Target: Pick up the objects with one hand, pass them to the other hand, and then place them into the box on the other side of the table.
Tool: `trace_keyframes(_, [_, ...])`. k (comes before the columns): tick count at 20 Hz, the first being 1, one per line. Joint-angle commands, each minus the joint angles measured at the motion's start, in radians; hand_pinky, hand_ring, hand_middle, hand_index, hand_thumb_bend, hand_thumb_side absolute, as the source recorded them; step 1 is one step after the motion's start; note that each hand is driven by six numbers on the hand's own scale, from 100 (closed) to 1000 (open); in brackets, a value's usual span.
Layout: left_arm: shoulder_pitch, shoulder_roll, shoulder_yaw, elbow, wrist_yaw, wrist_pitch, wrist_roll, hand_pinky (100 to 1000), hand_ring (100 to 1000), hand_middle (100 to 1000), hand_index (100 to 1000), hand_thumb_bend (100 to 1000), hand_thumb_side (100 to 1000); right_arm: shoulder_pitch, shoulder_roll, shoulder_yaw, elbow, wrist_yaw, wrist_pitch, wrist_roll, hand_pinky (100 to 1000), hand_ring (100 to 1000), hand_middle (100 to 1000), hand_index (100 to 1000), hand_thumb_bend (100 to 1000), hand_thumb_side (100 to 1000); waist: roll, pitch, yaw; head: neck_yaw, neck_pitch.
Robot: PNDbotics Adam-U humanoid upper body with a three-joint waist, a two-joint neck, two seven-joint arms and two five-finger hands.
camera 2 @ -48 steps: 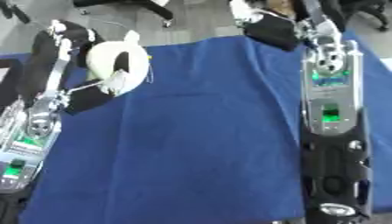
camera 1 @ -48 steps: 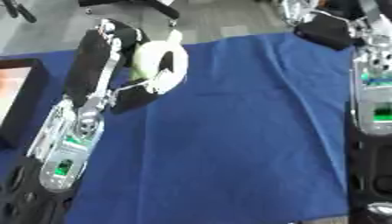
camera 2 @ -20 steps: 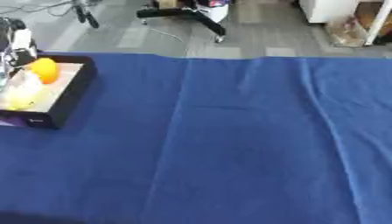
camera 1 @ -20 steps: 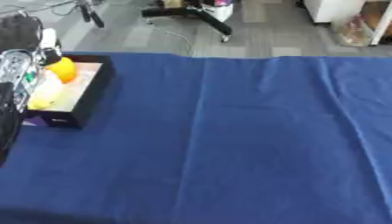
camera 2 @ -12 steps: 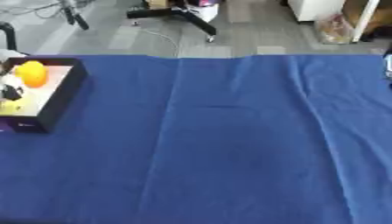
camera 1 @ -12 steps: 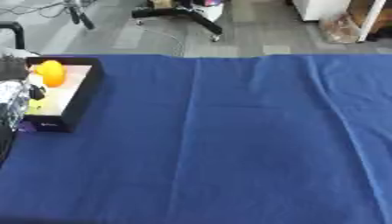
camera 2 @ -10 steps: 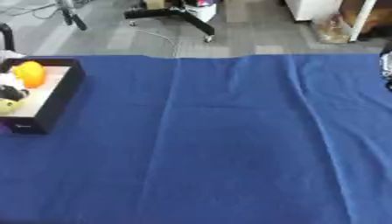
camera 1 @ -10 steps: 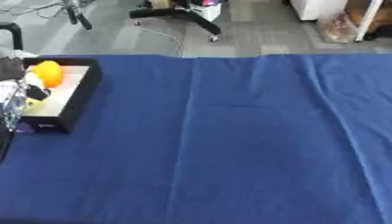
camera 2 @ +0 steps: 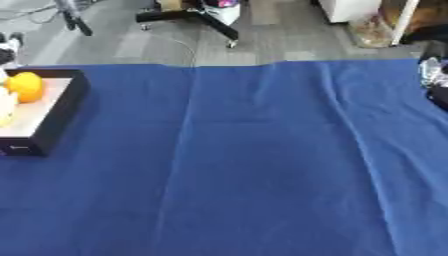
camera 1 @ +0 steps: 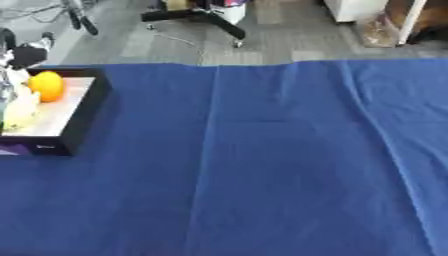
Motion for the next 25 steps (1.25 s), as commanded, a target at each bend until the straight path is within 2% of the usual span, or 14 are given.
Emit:
trace_keyframes(1, [0.013, 0.000, 0.002, -0.141, 0.152, -0.069, 0.058, 775, 719, 723, 856, 308, 628, -0.012, -0.023, -0.005, -0.010, -0.001, 0.000, 0.001, 807, 441, 483, 819, 100, 427, 0.008, -0.014, 0.001, -0.008, -0.003])
trace_keyframes(4, [0.051, -0.045, 0.002, -0.273, 0.286, -0.140, 0.134, 754, 702, 705, 844, 278, 619, -0.013, -0.023, -0.007, -0.011, -0.004, 0.000, -0.002, 807, 430, 484, 821, 100, 430, 0.005, -0.012, 0.004, -0.012, -0.003])
trace_keyframes(5, [0.064, -0.067, 0.000, -0.324, 0.331, -0.167, 0.160, 745, 691, 692, 832, 239, 629, -0.012, -0.023, -0.007, -0.012, -0.007, -0.001, -0.005, 807, 428, 483, 820, 100, 431, 0.003, -0.012, 0.006, -0.013, -0.003])
trace_keyframes(7, [0.091, -0.122, -0.013, -0.430, 0.411, -0.222, 0.196, 743, 693, 695, 832, 242, 622, -0.008, -0.020, -0.005, -0.011, -0.016, -0.005, -0.009, 807, 428, 485, 826, 100, 431, -0.001, -0.011, 0.011, -0.015, -0.003])
trace_keyframes(12, [0.116, -0.284, -0.087, -0.634, 0.516, -0.323, 0.196, 747, 705, 713, 842, 208, 616, 0.021, 0.002, -0.002, -0.001, -0.058, -0.018, -0.022, 801, 426, 494, 838, 100, 438, -0.021, -0.010, 0.016, -0.047, -0.003])
trace_keyframes(16, [0.101, -0.410, -0.175, -0.666, 0.535, -0.391, 0.118, 747, 703, 716, 843, 189, 615, 0.051, 0.028, 0.001, 0.001, -0.125, -0.039, -0.060, 790, 429, 507, 845, 100, 464, -0.040, -0.007, 0.004, -0.095, -0.003])
trace_keyframes(19, [0.117, -0.502, -0.225, -0.668, 0.559, -0.427, 0.077, 739, 695, 708, 834, 165, 657, 0.070, 0.049, 0.003, -0.003, -0.182, -0.059, -0.099, 782, 434, 534, 850, 100, 493, -0.053, 0.004, -0.012, -0.125, -0.003])
trace_keyframes(21, [0.140, -0.539, -0.252, -0.668, 0.577, -0.435, 0.060, 735, 691, 705, 831, 148, 687, 0.081, 0.056, 0.005, -0.004, -0.213, -0.070, -0.122, 779, 437, 557, 852, 100, 495, -0.061, 0.011, -0.023, -0.138, -0.003])
trace_keyframes(25, [0.173, -0.569, -0.293, -0.658, 0.612, -0.431, 0.049, 726, 683, 699, 825, 109, 735, 0.101, 0.061, 0.007, 0.001, -0.252, -0.083, -0.153, 773, 437, 589, 847, 100, 500, -0.070, 0.026, -0.043, -0.153, -0.003])
